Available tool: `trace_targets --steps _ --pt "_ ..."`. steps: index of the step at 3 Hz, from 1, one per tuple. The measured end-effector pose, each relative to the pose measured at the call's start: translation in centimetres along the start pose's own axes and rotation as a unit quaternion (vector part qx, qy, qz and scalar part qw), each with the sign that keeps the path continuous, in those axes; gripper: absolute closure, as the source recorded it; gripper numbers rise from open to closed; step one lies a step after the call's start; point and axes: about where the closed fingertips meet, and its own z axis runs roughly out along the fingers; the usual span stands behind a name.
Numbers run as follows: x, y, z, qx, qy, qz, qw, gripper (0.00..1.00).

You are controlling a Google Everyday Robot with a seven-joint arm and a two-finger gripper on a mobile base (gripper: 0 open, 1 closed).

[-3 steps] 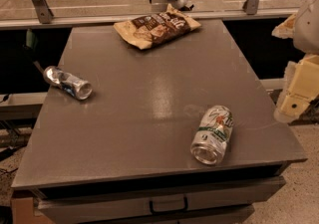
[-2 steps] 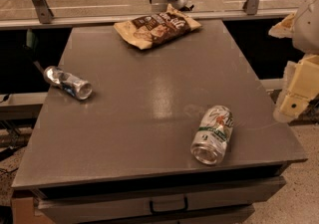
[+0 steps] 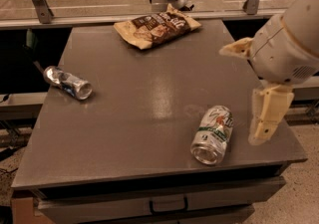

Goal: Move 7up can near brown chip bag

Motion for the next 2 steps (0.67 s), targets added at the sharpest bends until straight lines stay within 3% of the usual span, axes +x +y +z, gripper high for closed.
trace_targets --steps 1,2 --pt "-2.0 1.7 3.0 -0.029 -0.029 -0.093 0.9948 0.0" --pt "-2.9 3.1 6.1 -0.053 -0.033 -0.17 0.9835 0.0"
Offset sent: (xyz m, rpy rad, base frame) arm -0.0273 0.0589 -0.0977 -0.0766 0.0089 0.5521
